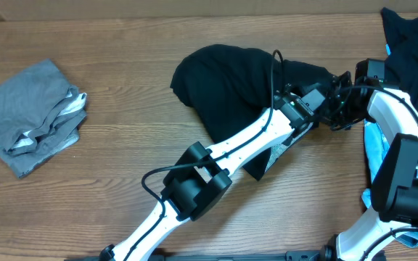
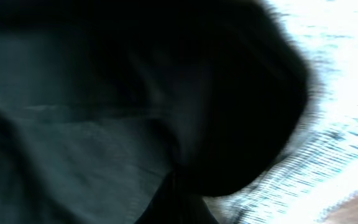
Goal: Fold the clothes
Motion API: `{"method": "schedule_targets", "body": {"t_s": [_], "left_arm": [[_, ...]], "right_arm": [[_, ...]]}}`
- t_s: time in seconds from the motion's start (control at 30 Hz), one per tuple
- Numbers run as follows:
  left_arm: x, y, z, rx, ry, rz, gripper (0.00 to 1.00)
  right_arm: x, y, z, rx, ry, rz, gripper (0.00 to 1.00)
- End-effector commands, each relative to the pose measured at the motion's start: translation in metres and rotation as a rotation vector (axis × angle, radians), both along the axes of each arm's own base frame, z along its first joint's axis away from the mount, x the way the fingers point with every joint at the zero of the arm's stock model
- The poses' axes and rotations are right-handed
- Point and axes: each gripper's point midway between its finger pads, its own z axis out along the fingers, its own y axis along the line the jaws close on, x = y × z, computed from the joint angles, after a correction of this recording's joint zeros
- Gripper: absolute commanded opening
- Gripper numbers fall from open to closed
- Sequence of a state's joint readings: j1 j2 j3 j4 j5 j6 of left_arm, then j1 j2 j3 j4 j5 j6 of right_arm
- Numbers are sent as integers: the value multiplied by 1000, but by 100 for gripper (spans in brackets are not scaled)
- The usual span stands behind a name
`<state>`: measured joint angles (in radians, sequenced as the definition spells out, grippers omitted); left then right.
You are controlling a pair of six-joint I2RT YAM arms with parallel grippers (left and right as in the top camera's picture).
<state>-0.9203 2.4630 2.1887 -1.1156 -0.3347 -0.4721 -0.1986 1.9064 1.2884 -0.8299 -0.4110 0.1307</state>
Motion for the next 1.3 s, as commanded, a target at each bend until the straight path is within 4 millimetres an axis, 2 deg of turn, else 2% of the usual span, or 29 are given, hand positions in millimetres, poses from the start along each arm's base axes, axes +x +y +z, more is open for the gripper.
{"method": "schedule_targets", "body": {"t_s": [0.0, 0.03, 0.13, 0.17, 0.2, 0.23, 0.27, 0.3, 0.33, 0.4, 0.5, 0.57, 0.63, 0.67, 0.73, 0.8, 0.87, 0.93, 1.0, 1.03, 1.1, 1.17, 1.2, 1.27], "left_arm": [[43, 40, 85, -49, -157, 107, 4], [53, 56, 111, -78, -194, 144, 4], [90, 139, 230, -211, -413, 314, 4], [98, 169, 269, -251, -494, 344, 4], [106, 218, 326, -296, -631, 389, 4], [106, 247, 357, -314, -711, 415, 4], [104, 270, 380, -326, -773, 442, 4], [97, 307, 417, -345, -875, 486, 4], [89, 331, 441, -359, -940, 508, 4], [72, 365, 474, -376, -1038, 552, 4], [47, 388, 504, -360, -1117, 549, 4], [29, 392, 521, -330, -1160, 514, 4], [17, 395, 530, -320, -1185, 509, 4], [5, 398, 540, -328, -1211, 508, 4], [-11, 399, 551, -345, -1240, 503, 4], [-29, 400, 561, -371, -1265, 494, 4], [-39, 395, 566, -418, -1270, 472, 4], [-27, 389, 556, -431, -1231, 458, 4], [3, 380, 530, -424, -1143, 453, 4], [22, 377, 511, -403, -1088, 457, 4], [66, 364, 464, -381, -950, 434, 4], [110, 348, 416, -387, -833, 400, 4], [132, 343, 396, -394, -801, 391, 4], [151, 342, 383, -400, -793, 388, 4]], "right_arm": [[18, -7, 48, -29, -100, 0, 4], [20, -8, 64, -38, -123, 16, 4], [26, -21, 127, -124, -175, -1, 4], [27, -24, 143, -145, -194, -7, 4], [28, -30, 174, -185, -236, -19, 4], [29, -31, 192, -200, -267, -24, 4], [29, -33, 208, -213, -295, -28, 4], [27, -32, 240, -225, -351, -33, 4], [25, -32, 258, -232, -384, -36, 4], [18, -30, 294, -244, -452, -41, 4], [5, -28, 342, -263, -553, -49, 4], [-10, -25, 389, -288, -680, -58, 4], [-25, -22, 427, -308, -792, -67, 4], [-40, -18, 457, -326, -887, -75, 4], [-64, -14, 497, -351, -1017, -86, 4], [-87, -15, 528, -395, -1117, -120, 4], [-94, -15, 540, -407, -1159, -130, 4], [-77, -18, 528, -399, -1117, -124, 4], [-37, -22, 487, -358, -985, -94, 4], [-19, -23, 467, -335, -924, -78, 4], [30, -27, 407, -290, -763, -45, 4], [70, -23, 364, -258, -679, -15, 4], [89, -15, 349, -228, -671, 8, 4], [104, -3, 349, -210, -710, 37, 4]]}}
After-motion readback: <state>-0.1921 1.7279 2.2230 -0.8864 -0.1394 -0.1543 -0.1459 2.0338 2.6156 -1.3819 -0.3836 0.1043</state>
